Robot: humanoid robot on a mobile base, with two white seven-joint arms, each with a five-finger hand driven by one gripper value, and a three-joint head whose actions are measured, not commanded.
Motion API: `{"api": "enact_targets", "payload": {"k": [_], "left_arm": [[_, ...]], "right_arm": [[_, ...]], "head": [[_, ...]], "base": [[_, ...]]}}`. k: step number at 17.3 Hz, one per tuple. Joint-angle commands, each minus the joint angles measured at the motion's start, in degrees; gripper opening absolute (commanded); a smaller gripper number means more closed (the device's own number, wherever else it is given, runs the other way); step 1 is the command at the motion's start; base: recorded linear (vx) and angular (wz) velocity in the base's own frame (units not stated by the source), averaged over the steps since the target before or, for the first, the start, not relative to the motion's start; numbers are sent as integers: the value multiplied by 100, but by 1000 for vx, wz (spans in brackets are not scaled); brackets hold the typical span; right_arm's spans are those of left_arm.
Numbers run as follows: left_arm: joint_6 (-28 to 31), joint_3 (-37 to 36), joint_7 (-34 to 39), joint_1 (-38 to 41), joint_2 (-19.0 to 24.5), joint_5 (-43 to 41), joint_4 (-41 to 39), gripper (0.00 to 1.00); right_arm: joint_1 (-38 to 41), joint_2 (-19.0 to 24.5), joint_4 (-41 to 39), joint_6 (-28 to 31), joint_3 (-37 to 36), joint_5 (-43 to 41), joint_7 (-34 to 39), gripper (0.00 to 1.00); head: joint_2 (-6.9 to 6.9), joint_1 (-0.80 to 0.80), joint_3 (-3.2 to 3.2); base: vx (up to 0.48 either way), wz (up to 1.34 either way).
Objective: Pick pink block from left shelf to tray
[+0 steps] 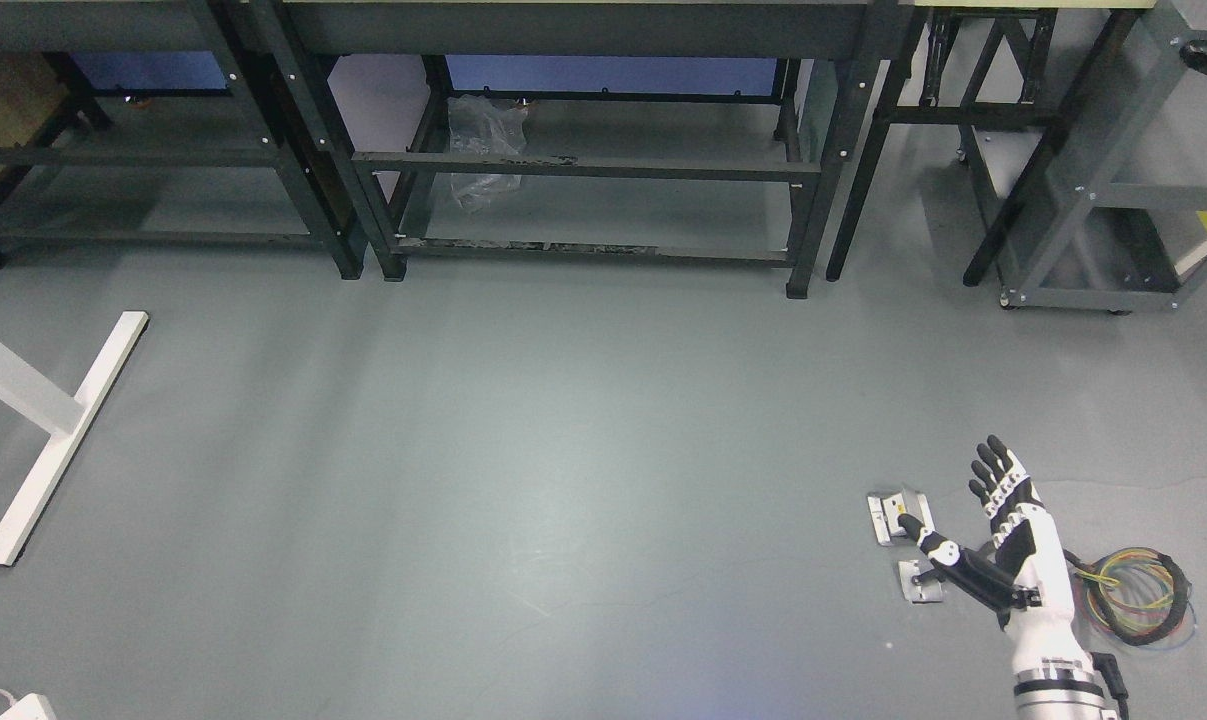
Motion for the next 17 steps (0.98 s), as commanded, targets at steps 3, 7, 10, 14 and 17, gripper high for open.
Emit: {"api": "enact_targets", "payload": {"k": [3,7,10,14,17], "left_arm": [[-5,-1,-2,-176,100,-9,-100,100],[-5,-1,-2,-176,100,-9,-100,100],[-5,-1,-2,-176,100,-9,-100,100],[-5,-1,-2,-176,100,-9,-100,100],[-5,-1,-2,-176,100,-9,-100,100]], "right_arm": [[-160,-100,-62,-6,-91,35,-3,100],[-204,-100,-62,-33,-108,-53,41,100],[-371,-100,-36,55,-117,-53,41,100],[-520,-100,-36,73,-292,384,-335,100],[-713,-375,-71,55,-434,3362,-1948,99]], "head": [[0,0,0],[0,0,0],[0,0,0],[0,0,0],[0,0,0]], "base": [[12,7],[7,-7],[-8,-1],[-25,-2],[-7,0]]}}
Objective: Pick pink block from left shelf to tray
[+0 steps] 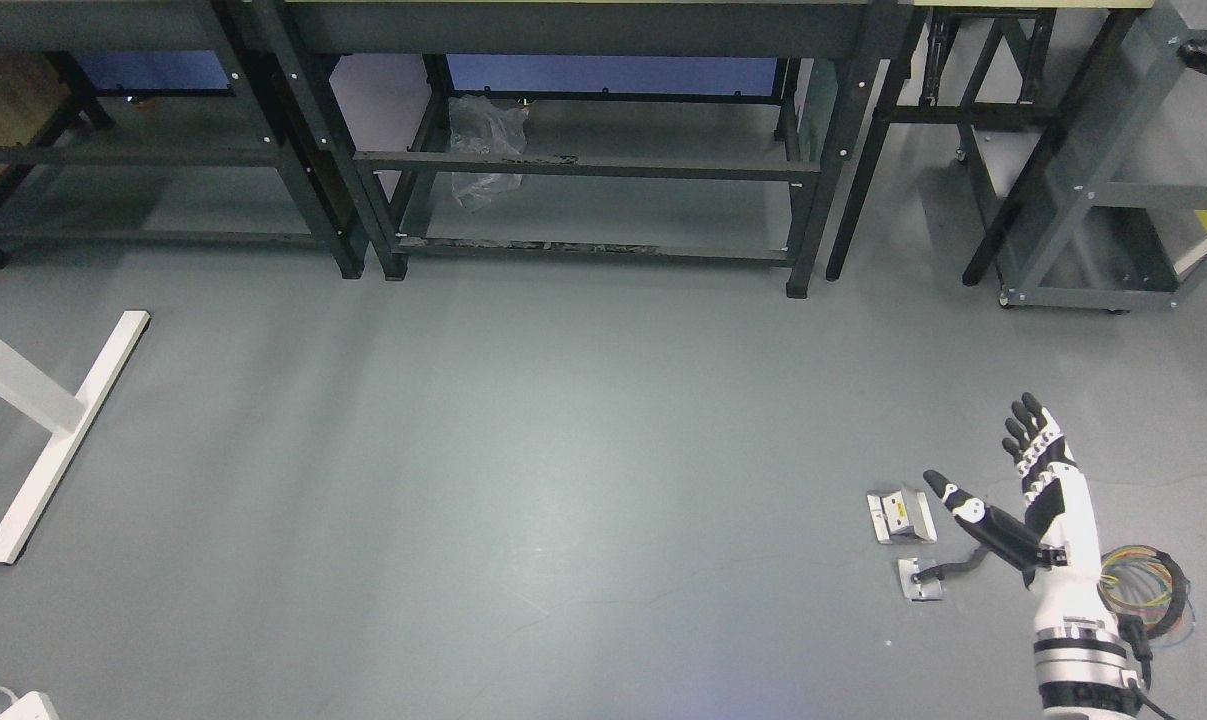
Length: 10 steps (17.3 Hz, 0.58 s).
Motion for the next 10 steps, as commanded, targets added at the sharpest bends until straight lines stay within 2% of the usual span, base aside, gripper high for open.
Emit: {"api": "enact_targets", "payload": {"k": [1,2,5,6,8,10], "left_arm": [[-5,1,-2,-176,100,-9,-100,100],[-5,1,-2,-176,100,-9,-100,100],[-5,1,-2,-176,100,-9,-100,100],[-5,1,-2,-176,100,-9,-100,100],[-5,1,-2,-176,100,-9,-100,100],[-5,1,-2,-176,100,-9,-100,100]], "right_arm": [[-288,-517,-66,98,-212,3895,-1665,99],[-289,-536,-110,212,-212,4314,-1676,99],[-289,-536,-286,407,-220,4398,-1502,100],[-272,-527,-338,329,-212,4345,-1492,100],[-236,-475,-347,-232,-220,4083,-1492,100],[-306,-413,-347,-271,-229,4020,-1483,100]], "head": [[0,0,0],[0,0,0],[0,0,0],[0,0,0],[0,0,0],[0,0,0]], "base": [[0,0],[15,0],[13,1],[0,0],[0,0],[0,0]]}}
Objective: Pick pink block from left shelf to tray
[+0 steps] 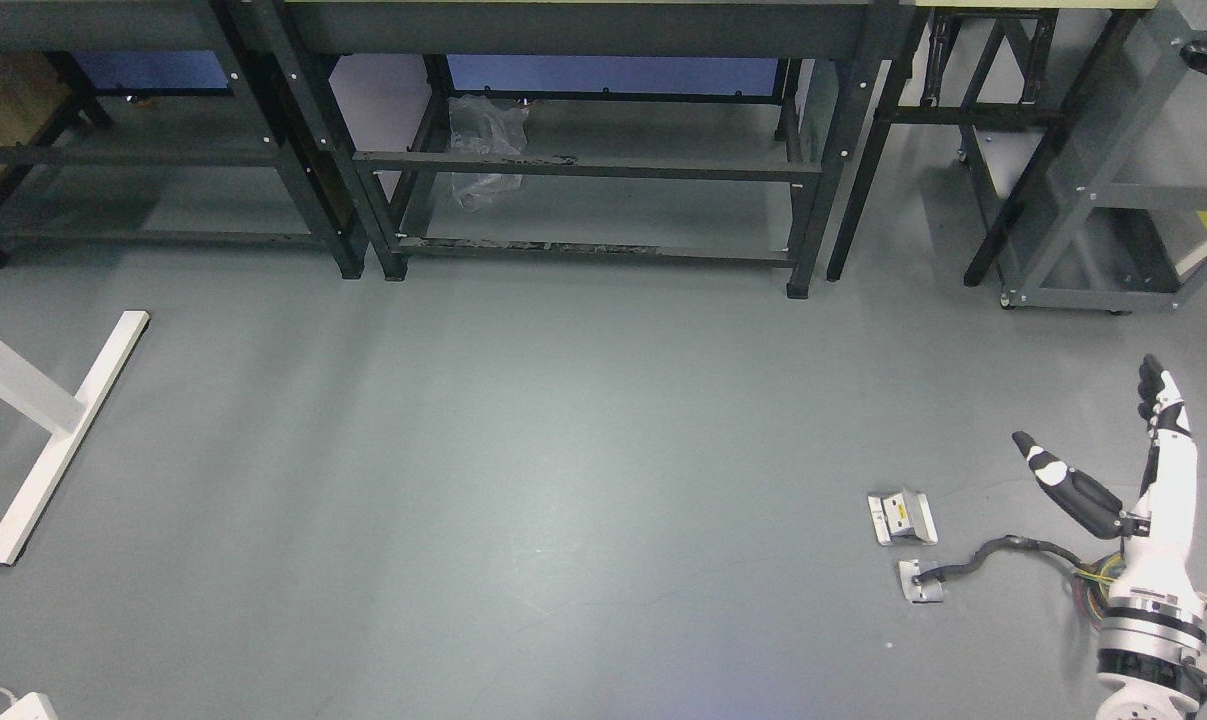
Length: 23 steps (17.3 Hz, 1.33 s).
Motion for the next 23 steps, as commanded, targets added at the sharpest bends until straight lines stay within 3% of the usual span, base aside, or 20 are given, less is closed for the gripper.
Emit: {"api": "enact_targets", "payload": {"k": [1,11,23], "left_arm": [[-5,1,-2,-176,100,-9,-100,100],[-5,1,-2,-176,100,-9,-100,100],[-5,1,-2,-176,100,-9,-100,100]], "right_arm": [[-103,-102,-177,-199,-73,2494,-97,100],[-25,-93,-150,469,498,3277,70,99],[-42,30,-168,417,454,3259,9,99]], "head": [[0,0,0],[0,0,0],[0,0,0]], "base": [[0,0],[84,30],[135,329]]}}
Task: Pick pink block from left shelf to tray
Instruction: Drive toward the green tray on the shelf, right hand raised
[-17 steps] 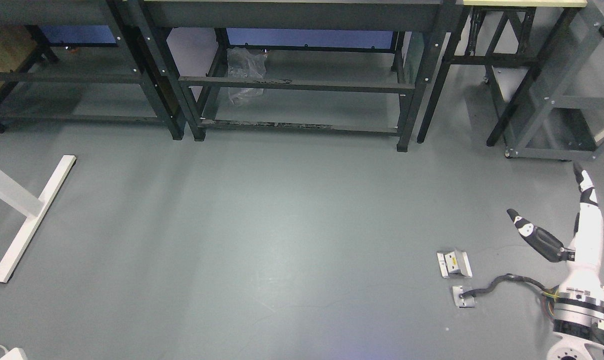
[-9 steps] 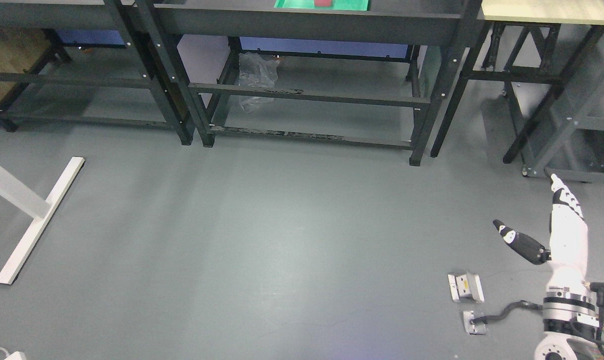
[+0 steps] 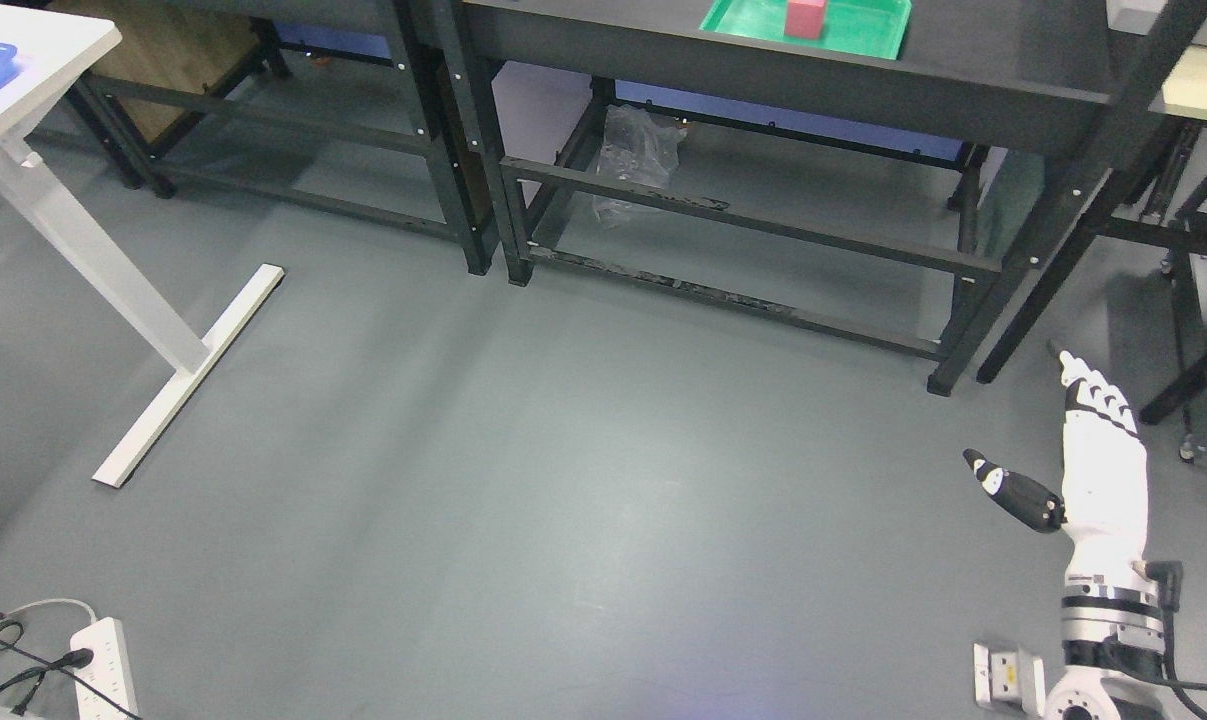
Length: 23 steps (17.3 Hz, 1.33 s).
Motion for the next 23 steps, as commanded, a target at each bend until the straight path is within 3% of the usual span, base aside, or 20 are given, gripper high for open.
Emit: {"api": "enact_targets", "payload": {"k": [1,11,23], "left_arm": [[-5,0,-2,-176,100,-9,-100,100],[-5,0,-2,-176,100,-9,-100,100],[-5,0,-2,-176,100,-9,-100,100]], "right_arm": [[-39,51,-16,-2,67,126,-40,99],[-127,51,-7,-29,75,126,-49,100],[-127,103,-16,-38,75,82,-49,100]], "head": [[0,0,0],[0,0,0],[0,0,0]], "base": [[153,264],[174,117],[312,-50]]}}
